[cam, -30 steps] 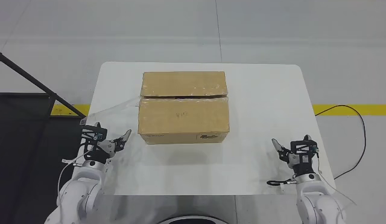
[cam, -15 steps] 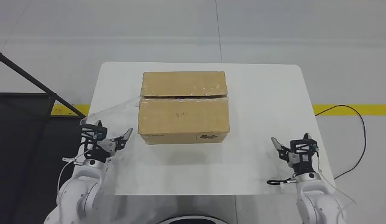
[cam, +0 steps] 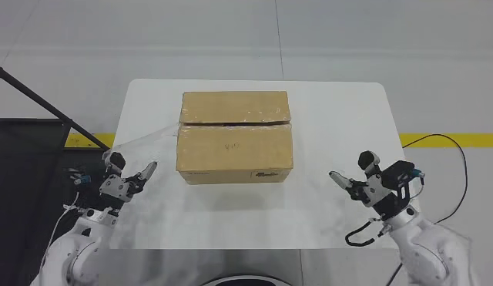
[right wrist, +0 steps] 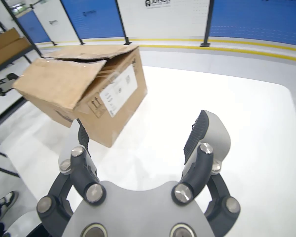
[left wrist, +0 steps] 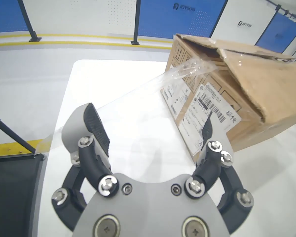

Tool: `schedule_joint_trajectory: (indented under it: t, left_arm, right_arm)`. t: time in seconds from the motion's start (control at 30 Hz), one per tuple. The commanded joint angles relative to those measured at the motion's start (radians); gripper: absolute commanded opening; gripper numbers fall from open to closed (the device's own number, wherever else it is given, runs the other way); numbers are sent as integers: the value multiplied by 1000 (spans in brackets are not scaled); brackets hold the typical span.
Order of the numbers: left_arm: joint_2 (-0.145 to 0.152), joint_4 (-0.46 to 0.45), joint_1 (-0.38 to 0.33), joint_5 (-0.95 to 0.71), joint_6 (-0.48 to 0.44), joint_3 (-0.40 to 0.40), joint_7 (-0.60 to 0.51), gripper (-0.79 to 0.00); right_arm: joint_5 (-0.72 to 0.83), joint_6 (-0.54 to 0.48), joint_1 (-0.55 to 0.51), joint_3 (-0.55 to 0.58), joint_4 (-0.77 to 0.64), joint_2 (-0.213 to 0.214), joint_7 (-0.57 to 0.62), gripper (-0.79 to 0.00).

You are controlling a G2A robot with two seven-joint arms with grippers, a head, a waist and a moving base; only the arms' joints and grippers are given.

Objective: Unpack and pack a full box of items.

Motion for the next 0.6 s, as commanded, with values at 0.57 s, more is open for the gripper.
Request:
schedule_joint_trajectory:
  t: [0.57]
  left_arm:
    - [5, -18, 27, -74, -114, -74, 1, 0]
  right_arm:
    - [168, -38, 43, 20, -43, 12, 171, 0]
